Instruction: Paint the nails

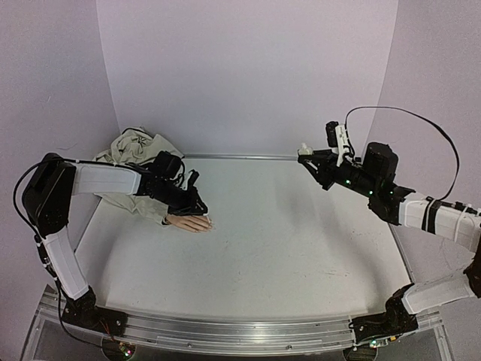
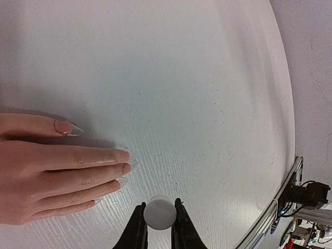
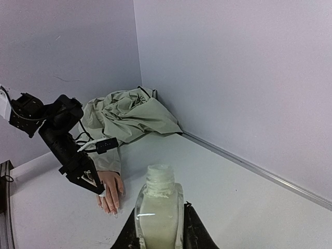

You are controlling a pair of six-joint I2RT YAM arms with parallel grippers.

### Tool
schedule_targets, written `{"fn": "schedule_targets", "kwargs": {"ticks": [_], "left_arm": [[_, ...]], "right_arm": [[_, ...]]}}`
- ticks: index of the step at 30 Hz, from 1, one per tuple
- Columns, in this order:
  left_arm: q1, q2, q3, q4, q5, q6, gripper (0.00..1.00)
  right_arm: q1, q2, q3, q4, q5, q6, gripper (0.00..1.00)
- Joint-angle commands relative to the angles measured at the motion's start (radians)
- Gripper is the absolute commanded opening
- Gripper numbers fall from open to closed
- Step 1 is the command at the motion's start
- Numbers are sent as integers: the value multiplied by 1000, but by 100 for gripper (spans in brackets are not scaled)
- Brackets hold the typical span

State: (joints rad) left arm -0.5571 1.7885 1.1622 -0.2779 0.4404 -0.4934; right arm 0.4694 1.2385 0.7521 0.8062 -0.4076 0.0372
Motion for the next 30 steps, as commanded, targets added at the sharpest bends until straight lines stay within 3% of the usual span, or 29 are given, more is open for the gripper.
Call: {"fn": "schedule_targets", "kwargs": {"ticks": [1, 30], "left_arm": [[3, 3, 0, 55, -36, 38, 0], [1, 49, -36, 75, -88, 81, 0]], "right_arm": [[-9, -10, 12, 65, -24, -9, 0], [-12, 10, 18, 67, -48, 0, 0]]}}
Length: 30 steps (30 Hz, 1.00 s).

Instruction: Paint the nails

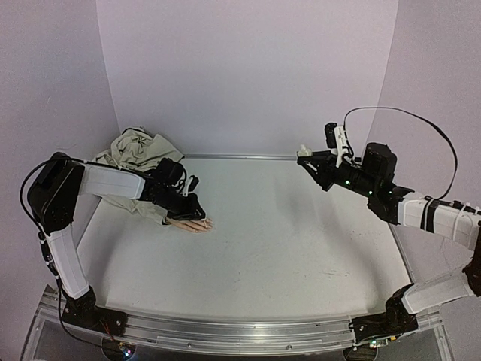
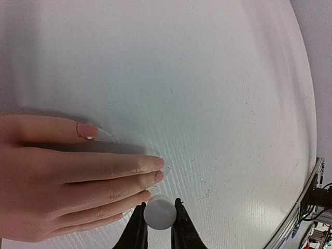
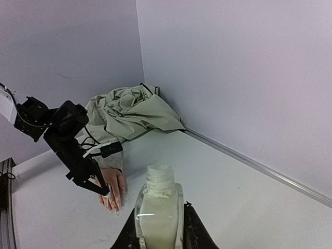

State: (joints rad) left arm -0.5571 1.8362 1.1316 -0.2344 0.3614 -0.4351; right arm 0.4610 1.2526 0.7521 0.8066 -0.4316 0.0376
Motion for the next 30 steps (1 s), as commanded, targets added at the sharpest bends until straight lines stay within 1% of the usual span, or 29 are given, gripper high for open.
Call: {"fn": "schedule_targets", "kwargs": {"ticks": [1, 24, 30], "left_arm": [[2, 4, -5, 32, -11, 22, 0], [2, 35, 16, 34, -17, 30, 0], [2, 26, -3, 33, -20, 38, 0]], "right_arm": [[-4, -3, 19, 66, -25, -1, 0], [-8, 8, 16, 74, -40, 5, 0], [-9, 8, 14, 74, -42, 7, 0]]}}
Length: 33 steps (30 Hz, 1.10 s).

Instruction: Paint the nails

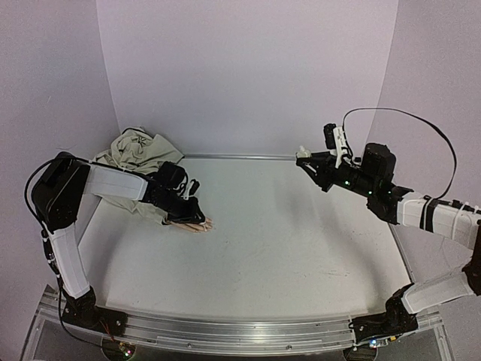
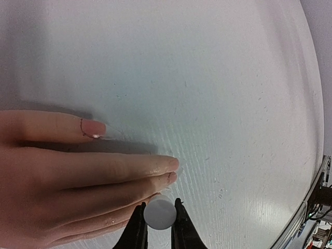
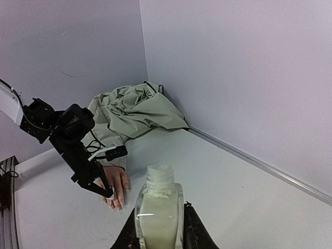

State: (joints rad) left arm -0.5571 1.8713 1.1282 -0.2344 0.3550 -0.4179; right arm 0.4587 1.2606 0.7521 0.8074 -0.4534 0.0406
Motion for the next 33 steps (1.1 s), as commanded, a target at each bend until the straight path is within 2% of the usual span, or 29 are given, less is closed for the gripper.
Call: {"fn": "schedule_targets", "kwargs": {"ticks": [1, 33], "left_arm": [[2, -10, -1, 35, -14, 23, 0], [1, -8, -7, 63, -22, 36, 0]], "right_arm": [[-7, 2, 13, 75, -21, 4, 0], [-12, 17, 22, 81, -42, 14, 0]]}}
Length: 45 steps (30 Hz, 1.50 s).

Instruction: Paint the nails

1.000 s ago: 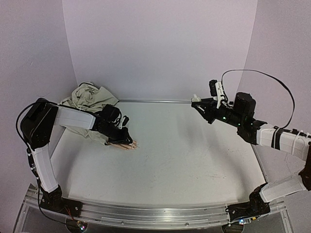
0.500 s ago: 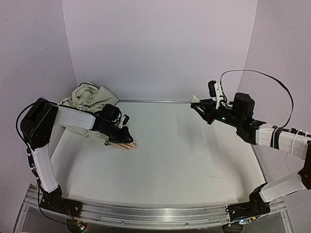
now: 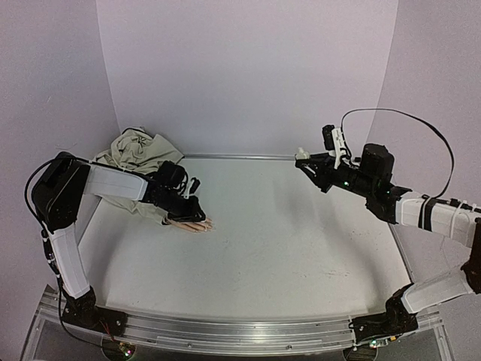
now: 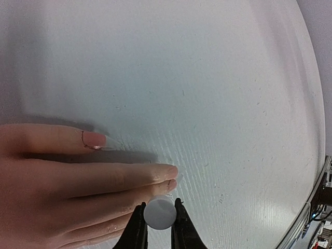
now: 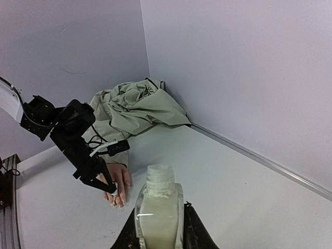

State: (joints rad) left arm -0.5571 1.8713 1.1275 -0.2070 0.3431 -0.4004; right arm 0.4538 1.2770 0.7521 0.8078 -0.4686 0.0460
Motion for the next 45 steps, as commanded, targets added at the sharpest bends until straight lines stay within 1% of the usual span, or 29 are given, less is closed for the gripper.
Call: {"fn": "schedule_targets", "kwargs": {"ticks": [1, 19, 45], "left_arm": [[1, -6, -8, 35, -14, 17, 0], [-7, -24, -32, 37, -16, 39, 0], [-32, -4, -2, 46, -24, 54, 0]], "right_arm": [[-7, 0, 23, 80, -29, 9, 0], [-9, -5, 15, 85, -34, 12, 0], [-12, -2, 12, 93, -47, 22, 0]]}}
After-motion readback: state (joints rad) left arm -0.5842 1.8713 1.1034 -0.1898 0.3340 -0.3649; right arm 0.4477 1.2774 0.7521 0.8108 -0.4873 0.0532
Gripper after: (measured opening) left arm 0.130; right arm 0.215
